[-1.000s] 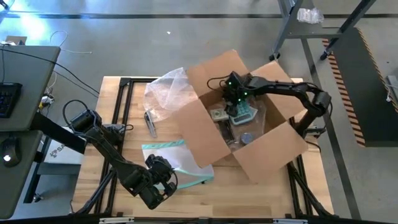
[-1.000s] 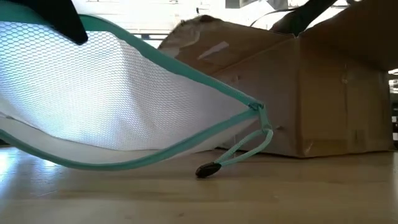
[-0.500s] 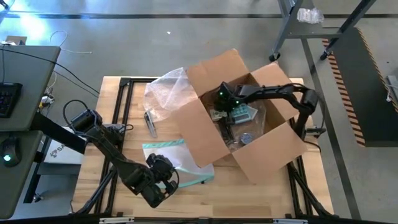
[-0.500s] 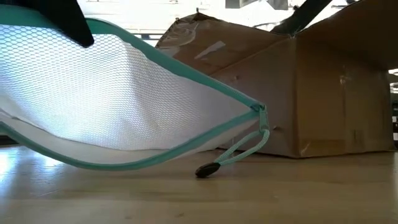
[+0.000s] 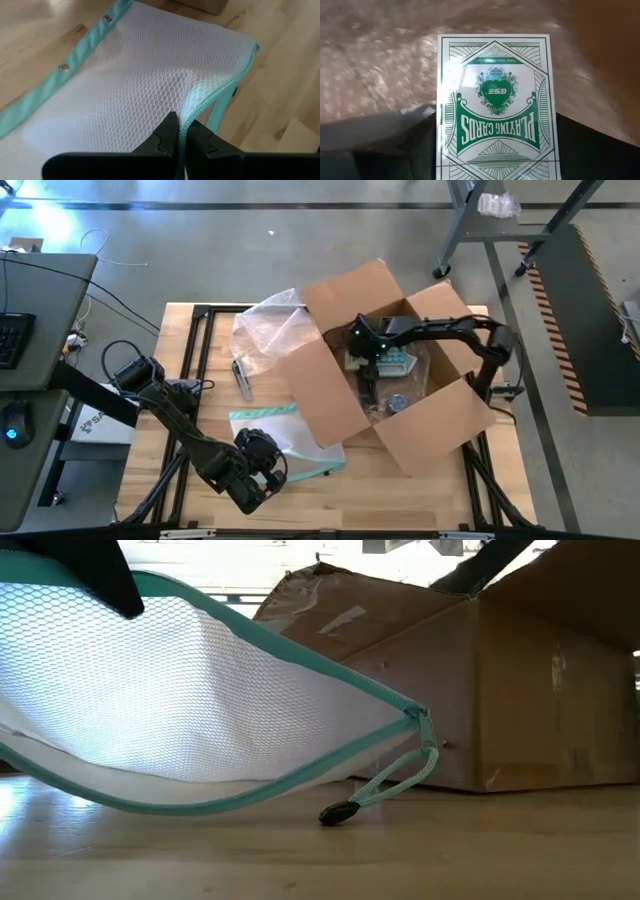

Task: Unpack boxes
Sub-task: Put the green game card into the white zip bag

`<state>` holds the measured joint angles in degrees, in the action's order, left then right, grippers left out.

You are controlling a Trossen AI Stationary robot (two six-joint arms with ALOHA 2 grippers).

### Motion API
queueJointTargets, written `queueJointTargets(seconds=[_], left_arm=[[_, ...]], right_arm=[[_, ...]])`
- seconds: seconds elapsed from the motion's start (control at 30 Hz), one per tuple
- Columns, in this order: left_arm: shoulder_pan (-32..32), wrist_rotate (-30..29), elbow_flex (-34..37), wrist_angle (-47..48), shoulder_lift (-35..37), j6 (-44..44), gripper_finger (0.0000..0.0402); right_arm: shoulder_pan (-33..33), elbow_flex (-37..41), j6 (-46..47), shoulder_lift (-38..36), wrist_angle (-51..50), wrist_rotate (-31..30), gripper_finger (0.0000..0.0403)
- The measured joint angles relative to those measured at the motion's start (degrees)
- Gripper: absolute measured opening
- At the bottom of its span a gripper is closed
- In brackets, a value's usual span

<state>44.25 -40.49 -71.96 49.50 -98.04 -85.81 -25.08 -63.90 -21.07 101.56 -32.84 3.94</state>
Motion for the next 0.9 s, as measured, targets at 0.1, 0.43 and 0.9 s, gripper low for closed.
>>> queueJointTargets(seconds=[0.1,0.43,0.9], left_arm=[[0.4,-0.1,0.0,0.0,0.0,-4.1,0.0000],[4.8,-8.0,0.0,0.4,0.1,-13.3,0.0000],[7.1,-17.7,0.0,9.6,0.2,-31.1,0.0000]], right_arm=[[2.1,0.0,2.7,-6.5,-4.6,-6.4,0.0285],[24.3,-0.1,22.4,-28.7,-2.5,-1.8,0.0285],[49.1,-10.2,30.8,-0.9,42.1,12.5,0.0285]])
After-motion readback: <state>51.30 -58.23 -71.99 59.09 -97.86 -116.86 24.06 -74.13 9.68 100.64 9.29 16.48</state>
